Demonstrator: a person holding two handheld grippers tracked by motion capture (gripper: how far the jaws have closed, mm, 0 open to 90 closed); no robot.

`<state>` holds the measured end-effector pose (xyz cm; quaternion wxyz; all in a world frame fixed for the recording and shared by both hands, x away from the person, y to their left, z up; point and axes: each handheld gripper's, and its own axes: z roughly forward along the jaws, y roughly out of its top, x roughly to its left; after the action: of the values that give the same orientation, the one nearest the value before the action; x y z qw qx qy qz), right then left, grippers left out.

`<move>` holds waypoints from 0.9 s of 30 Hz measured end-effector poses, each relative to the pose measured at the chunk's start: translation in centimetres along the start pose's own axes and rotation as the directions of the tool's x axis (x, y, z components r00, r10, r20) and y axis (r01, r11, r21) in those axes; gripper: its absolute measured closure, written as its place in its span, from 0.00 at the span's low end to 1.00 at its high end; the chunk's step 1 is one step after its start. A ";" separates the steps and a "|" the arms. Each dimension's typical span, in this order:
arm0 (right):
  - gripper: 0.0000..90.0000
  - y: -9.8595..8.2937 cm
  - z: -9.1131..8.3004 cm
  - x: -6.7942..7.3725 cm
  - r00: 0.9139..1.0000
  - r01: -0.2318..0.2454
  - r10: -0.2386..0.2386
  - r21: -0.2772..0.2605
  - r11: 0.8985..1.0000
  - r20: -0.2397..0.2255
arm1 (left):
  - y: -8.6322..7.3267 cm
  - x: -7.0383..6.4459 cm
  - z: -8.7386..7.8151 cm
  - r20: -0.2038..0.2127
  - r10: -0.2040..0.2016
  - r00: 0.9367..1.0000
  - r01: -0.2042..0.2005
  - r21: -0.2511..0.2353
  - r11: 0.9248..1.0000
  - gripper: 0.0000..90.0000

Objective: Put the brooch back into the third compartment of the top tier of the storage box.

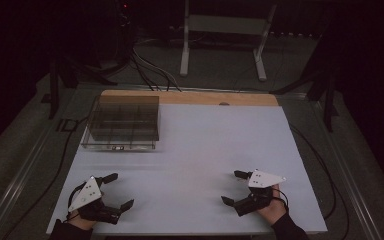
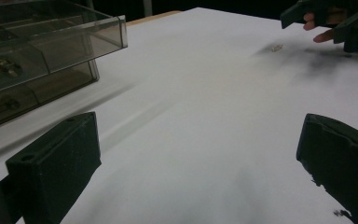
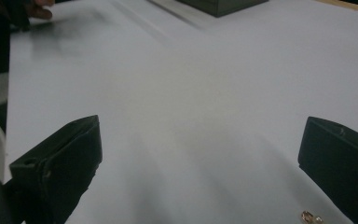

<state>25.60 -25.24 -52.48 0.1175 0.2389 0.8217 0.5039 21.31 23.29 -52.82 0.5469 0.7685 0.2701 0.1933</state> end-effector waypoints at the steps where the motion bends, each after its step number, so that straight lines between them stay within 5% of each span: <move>1: 0.00 0.0 0.0 0.1 1.000 0.005 -0.005 0.010 1.000 0.000 | 0.0 -0.1 0.0 0.001 0.004 1.000 -0.004 -0.004 1.000 0.01; 17: 0.00 0.0 0.3 0.4 0.997 -0.017 0.022 0.067 0.998 -0.072 | 0.2 -0.1 -0.1 0.003 0.008 1.000 -0.008 -0.016 1.000 0.01; 27: 0.00 -0.1 0.7 0.9 0.994 0.010 0.003 0.118 0.993 -0.109 | 0.1 -0.2 0.1 0.009 0.011 1.000 -0.011 -0.010 1.000 0.01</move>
<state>25.09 -24.26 -52.87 0.0588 0.2162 0.8558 0.4663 21.27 23.05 -52.72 0.5508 0.7681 0.2624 0.1942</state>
